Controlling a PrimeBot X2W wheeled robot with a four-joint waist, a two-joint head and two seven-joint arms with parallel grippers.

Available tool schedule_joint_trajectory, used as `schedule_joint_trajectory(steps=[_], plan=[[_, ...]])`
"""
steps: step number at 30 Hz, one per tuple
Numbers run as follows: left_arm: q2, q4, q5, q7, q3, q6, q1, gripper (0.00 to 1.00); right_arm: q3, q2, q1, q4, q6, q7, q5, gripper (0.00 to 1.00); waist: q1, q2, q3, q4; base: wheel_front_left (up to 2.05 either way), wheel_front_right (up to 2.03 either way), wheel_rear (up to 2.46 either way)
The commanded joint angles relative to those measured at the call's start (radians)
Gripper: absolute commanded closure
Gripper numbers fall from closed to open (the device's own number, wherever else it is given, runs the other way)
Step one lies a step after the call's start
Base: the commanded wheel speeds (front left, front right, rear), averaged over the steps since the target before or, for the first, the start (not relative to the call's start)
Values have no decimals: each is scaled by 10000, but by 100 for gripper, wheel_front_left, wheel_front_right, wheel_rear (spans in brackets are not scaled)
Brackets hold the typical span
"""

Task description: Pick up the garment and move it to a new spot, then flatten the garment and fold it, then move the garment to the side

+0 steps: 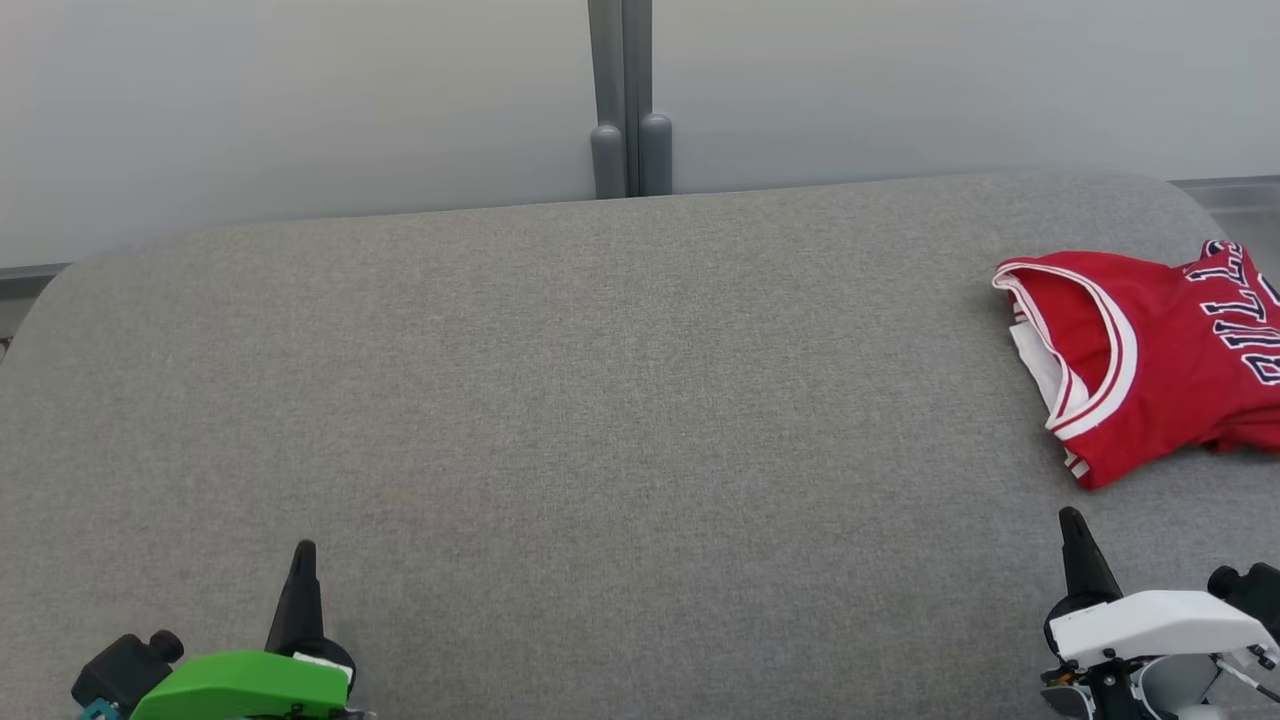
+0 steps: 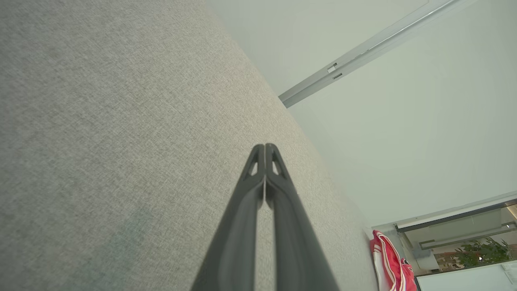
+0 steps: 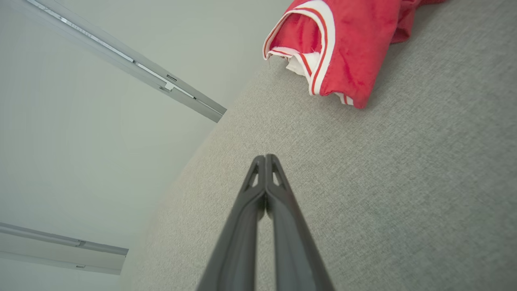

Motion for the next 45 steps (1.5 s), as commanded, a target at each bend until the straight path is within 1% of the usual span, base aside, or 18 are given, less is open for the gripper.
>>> schedule_joint_trajectory(steps=[1,14,45], plan=[[42,-150,-303,74,79,7,-270,100,-13,-73,-222,-144,-6,67,322,100,0,0,2,-1,0,0,0],[46,-284,-1622,437,224,9,-456,100,-19,-84,-401,-188,-6,445,1915,100,0,0,28,-10,0,0,0],[55,-539,-4114,1149,514,13,-795,100,-27,-103,-741,-271,-6,1157,4958,100,0,0,87,-33,0,0,0]])
